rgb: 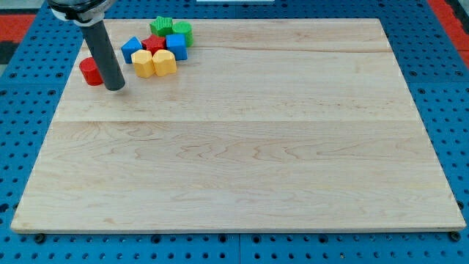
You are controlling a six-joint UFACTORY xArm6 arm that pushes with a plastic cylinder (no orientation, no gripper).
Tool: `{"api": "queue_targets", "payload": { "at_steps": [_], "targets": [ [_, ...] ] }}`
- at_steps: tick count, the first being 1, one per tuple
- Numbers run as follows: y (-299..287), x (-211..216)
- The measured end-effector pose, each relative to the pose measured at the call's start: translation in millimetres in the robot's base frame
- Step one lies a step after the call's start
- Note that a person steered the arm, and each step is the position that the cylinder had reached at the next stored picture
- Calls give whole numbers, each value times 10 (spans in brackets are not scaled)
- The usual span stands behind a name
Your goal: Place the red circle into blue triangle
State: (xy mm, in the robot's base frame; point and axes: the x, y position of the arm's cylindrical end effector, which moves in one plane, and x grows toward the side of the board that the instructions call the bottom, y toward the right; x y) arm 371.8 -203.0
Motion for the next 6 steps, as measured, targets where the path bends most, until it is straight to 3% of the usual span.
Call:
{"api": "queue_targets", "payload": {
  "at_steps": [2, 4, 6],
  "targets": [
    [-728, -1],
    [-120, -657],
    [-119, -932]
  ]
}}
